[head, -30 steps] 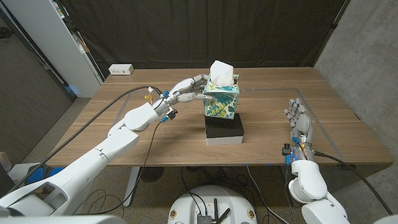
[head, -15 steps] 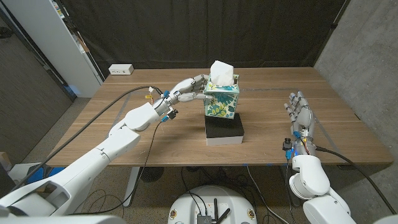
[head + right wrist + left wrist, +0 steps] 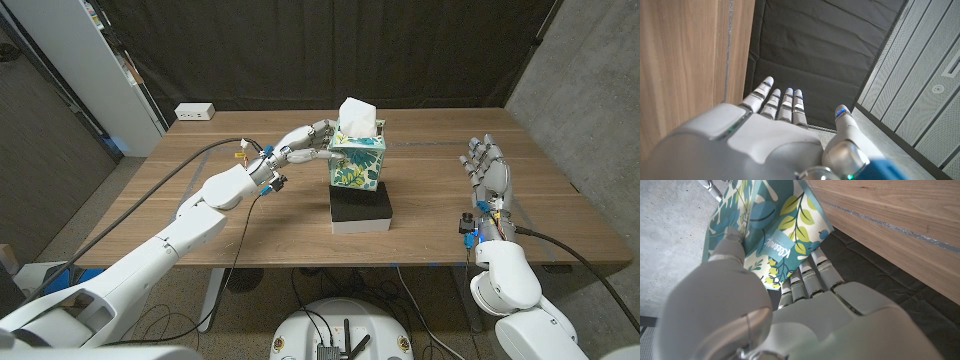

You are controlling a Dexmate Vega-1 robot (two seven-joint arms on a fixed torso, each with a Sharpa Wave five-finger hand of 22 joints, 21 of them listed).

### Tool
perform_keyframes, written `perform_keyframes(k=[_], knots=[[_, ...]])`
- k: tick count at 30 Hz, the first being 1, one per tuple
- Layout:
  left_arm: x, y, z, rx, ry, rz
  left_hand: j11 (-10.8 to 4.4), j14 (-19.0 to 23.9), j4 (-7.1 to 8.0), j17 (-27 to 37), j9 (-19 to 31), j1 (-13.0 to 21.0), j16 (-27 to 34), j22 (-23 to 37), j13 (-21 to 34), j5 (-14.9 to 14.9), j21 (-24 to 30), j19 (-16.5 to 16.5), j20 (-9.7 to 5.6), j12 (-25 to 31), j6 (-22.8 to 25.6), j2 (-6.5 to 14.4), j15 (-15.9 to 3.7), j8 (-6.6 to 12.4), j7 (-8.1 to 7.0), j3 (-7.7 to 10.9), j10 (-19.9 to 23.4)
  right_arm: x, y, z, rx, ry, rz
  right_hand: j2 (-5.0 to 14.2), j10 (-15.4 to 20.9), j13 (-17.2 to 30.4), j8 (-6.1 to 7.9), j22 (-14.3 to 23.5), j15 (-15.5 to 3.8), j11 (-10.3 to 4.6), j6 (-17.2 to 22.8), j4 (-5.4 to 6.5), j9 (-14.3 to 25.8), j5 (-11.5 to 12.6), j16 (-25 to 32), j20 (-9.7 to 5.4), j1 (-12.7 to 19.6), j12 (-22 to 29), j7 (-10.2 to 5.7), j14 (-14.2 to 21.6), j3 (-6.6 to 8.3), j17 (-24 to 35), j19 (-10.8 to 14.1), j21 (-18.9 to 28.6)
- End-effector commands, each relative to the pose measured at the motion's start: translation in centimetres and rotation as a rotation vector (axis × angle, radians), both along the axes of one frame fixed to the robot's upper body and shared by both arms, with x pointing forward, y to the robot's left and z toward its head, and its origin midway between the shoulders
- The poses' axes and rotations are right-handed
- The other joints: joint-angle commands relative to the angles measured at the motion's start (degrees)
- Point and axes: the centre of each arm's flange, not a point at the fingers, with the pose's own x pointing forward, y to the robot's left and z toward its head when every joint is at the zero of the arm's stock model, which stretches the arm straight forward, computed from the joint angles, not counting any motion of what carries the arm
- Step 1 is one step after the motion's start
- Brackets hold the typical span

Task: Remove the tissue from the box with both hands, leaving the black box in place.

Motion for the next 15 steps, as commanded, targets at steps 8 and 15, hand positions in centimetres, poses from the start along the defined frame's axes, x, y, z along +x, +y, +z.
perform_keyframes(k=[8, 15], knots=[[-0.2, -0.2, -0.1, 0.001, -0.005, -0.003, -0.16, 0.3, -0.2, 0.2, -0.1, -0.3, -0.1, 0.1, 0.4, 0.3, -0.3, 3.2, -6.38, -0.2, -0.1, 0.1, -9.29, 0.34, -0.01, 0.54, 0.5, -3.0, -0.2, 2.5, 0.004, 0.0, -0.023, 4.23, 0.3, 0.3, 0.43, 0.3, 0.47, 0.36, 0.4, 1.02, 0.2, 0.1, 0.4, -0.34, 0.4, 0.1, 0.45, 0.5, 0.56, 0.5, 0.9, 0.5], [-0.3, -0.3, -0.2, 0.003, -0.003, -0.004, -0.13, 0.3, -0.18, 0.2, -0.1, -0.4, -0.1, 0.1, 0.4, 0.3, -0.5, 3.2, -6.37, -0.2, -0.2, 0.2, -9.27, 0.38, 0.05, 0.67, 0.7, -3.7, -0.2, 3.5, -0.013, 0.008, -0.003, 4.21, 0.4, 0.3, 0.46, 0.3, 0.51, 0.48, 0.6, 1.47, 0.2, 0.1, 0.6, -0.25, 0.3, 0.1, 0.52, 0.6, 0.79, 0.6, 1.2, 0.5]])
